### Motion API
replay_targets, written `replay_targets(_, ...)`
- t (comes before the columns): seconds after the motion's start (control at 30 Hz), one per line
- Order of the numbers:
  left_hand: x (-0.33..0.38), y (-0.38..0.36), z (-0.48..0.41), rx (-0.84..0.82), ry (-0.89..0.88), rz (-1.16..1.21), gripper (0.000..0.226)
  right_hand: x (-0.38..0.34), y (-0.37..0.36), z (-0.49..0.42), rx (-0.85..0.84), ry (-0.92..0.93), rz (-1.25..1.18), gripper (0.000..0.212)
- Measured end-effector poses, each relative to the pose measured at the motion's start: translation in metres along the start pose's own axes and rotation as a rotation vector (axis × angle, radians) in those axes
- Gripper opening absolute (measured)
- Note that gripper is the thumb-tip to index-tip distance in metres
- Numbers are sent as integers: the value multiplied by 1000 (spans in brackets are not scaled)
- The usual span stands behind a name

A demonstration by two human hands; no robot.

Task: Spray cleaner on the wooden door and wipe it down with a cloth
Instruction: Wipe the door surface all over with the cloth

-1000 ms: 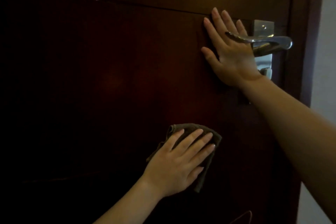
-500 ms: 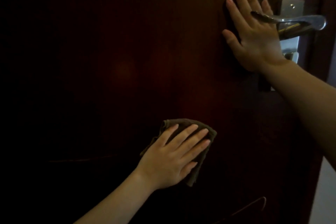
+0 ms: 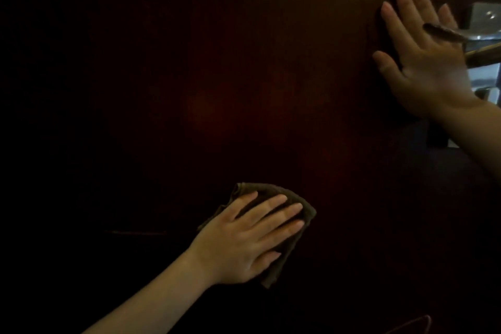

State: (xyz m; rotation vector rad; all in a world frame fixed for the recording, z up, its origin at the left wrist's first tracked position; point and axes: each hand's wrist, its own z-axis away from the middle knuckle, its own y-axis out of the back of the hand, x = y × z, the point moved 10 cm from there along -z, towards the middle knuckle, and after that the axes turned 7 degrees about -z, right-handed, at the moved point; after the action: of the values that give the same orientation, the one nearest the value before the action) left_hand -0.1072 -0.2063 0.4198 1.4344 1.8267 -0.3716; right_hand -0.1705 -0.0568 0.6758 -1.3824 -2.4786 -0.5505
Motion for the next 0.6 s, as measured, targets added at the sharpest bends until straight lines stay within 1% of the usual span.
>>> replay_targets(0.07,-20,5,1,24,41,-4,57,0,2,1,14,-1,-9,63)
replay_targets(0.17,-48,9,4,45,214,-23,56,0,2,3,2,-18,-3,63)
replay_targets(0.27,-46,7,12,20,358,8,54,0,3,3,-12,-24,1,61)
replay_targets(0.33,-29,0,21,-15,328,19,54,1,3,3,-5,-29,-9,61)
replay_targets(0.4,-14,-6,33,-45,218,7,53,1,1,3,-8,-36,-7,62)
replay_targets(0.5,-12,-7,44,-50,84,-16,52,4,-1,2,-8,-42,-20,61)
replay_targets(0.57,-24,-5,44,-36,68,-21,53,7,-4,3,-1,-52,-67,60)
replay_targets(0.6,-33,-3,45,-34,102,-20,53,9,-7,4,3,-57,-89,60)
